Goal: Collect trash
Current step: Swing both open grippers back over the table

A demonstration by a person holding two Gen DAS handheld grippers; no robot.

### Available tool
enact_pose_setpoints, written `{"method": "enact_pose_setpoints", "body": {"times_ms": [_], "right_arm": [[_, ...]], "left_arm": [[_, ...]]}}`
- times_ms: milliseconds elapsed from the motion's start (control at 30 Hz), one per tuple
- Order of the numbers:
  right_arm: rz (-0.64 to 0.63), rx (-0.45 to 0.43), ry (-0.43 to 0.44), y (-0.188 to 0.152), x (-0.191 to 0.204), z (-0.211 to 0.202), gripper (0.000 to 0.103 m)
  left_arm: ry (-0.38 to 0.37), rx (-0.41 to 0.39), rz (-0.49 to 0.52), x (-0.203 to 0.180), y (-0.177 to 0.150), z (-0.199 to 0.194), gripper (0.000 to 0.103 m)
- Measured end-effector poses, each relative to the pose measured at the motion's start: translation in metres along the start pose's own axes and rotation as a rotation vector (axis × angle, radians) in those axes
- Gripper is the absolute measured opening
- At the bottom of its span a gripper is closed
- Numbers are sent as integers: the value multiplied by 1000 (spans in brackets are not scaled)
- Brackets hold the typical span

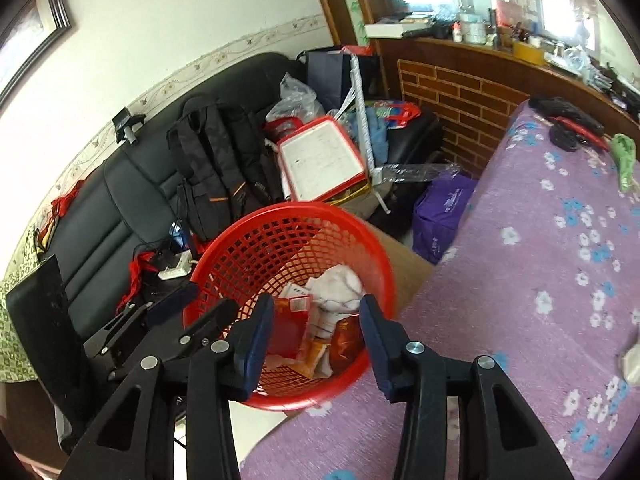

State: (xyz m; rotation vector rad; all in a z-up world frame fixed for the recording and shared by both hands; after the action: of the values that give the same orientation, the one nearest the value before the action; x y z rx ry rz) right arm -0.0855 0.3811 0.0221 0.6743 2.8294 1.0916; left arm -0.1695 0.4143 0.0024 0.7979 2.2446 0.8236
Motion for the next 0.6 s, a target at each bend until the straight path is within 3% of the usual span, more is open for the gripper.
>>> {"method": "enact_pose_setpoints", "body": {"times_ms": [133,333,600], "right_arm": [[4,-29,-38,-13,-15,-31,52],[67,-51,-118,-61,-60,-90,53],[228,-82,-272,-152,-150,-185,54]], "left_arm": [[-36,-18,9,-15,1,-13,67],[-86,-42,91,-64,-8,-37,74],[-199,38,225,-153,-51,-46,77]]}}
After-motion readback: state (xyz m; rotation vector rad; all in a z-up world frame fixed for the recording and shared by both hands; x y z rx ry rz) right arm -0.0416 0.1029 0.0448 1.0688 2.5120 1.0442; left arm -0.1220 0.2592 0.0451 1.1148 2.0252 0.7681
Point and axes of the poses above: each gripper's, at about its wrist camera, not at the fingertips, and z roughly the way its jaws point, x to its left, y to its top, the point moved 10 cm from there along z, roughly the way its jaws point, and after that the axes turned 11 degrees about -z, right-handed, at the moved point
